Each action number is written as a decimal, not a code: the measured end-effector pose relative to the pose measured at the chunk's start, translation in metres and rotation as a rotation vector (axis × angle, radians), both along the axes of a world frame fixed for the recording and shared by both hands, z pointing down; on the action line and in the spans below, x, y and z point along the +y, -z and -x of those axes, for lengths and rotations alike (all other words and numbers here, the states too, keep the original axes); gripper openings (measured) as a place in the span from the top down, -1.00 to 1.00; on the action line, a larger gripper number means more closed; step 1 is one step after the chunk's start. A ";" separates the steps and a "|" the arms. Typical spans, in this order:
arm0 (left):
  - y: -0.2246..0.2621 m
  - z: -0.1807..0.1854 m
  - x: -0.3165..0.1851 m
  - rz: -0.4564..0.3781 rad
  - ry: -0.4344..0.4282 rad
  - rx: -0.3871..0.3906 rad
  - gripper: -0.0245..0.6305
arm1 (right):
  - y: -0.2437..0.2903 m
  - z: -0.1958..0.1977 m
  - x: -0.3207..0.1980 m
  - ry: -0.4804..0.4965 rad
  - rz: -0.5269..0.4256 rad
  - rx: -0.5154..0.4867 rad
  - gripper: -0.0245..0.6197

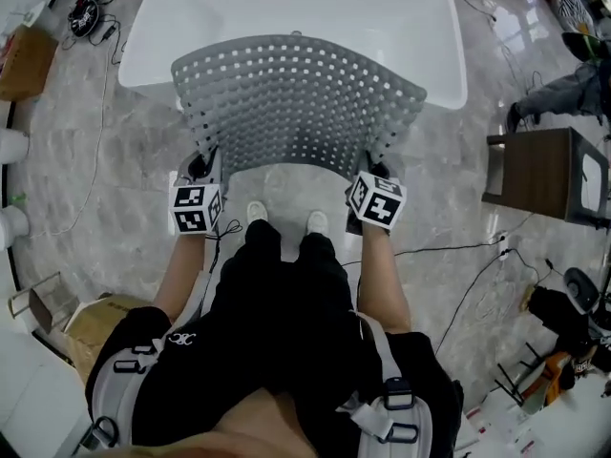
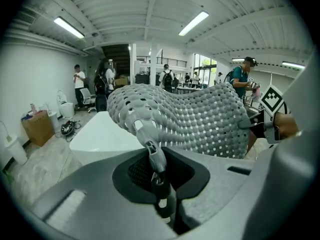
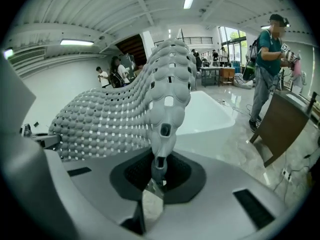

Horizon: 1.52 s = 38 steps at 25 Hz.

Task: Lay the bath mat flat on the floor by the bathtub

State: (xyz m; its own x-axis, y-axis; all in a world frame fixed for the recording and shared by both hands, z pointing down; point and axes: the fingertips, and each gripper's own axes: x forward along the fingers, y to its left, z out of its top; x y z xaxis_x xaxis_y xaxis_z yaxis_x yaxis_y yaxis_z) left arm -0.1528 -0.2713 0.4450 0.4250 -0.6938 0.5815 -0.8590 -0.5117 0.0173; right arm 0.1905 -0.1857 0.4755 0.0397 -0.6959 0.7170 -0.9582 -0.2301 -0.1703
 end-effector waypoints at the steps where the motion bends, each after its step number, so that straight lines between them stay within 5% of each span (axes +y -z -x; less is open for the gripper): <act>1: -0.016 0.000 0.001 0.029 -0.012 -0.007 0.80 | -0.016 0.003 0.003 0.000 0.028 0.000 0.82; 7: -0.149 0.014 0.015 0.206 -0.091 -0.052 0.80 | -0.151 0.026 0.016 0.010 0.201 -0.040 0.82; 13: -0.333 0.047 0.037 0.363 -0.112 -0.111 0.80 | -0.337 0.037 0.031 0.015 0.369 -0.045 0.82; 23: -0.606 0.038 0.014 0.479 -0.146 -0.210 0.80 | -0.614 0.032 0.049 -0.049 0.563 -0.127 0.82; 29: -0.722 0.027 0.023 0.560 -0.279 -0.406 0.79 | -0.726 0.003 0.059 0.033 0.725 -0.097 0.81; 31: -0.752 0.032 0.030 0.631 -0.209 -0.395 0.77 | -0.748 -0.011 0.063 0.034 0.753 -0.092 0.80; 34: -0.784 0.054 0.030 0.781 0.042 -0.279 0.63 | -0.773 -0.027 0.056 -0.004 0.704 -0.095 0.68; 36: -0.792 0.067 0.025 0.818 0.106 -0.262 0.42 | -0.777 -0.036 0.049 -0.008 0.640 -0.053 0.38; 37: -0.792 0.071 0.022 0.811 0.103 -0.277 0.29 | -0.773 -0.040 0.047 -0.007 0.616 -0.029 0.08; 38: -0.788 0.075 0.019 0.792 0.087 -0.302 0.26 | -0.767 -0.042 0.048 -0.006 0.602 -0.008 0.03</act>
State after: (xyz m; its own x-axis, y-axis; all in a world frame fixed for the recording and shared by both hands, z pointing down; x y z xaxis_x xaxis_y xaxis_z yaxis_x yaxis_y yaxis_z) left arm -0.2281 -0.2522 1.2332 0.1375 -0.0570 0.9889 -0.9201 -0.3771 0.1062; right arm 0.2329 -0.1373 1.2428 0.0354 -0.1668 0.9854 -0.9557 -0.2940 -0.0154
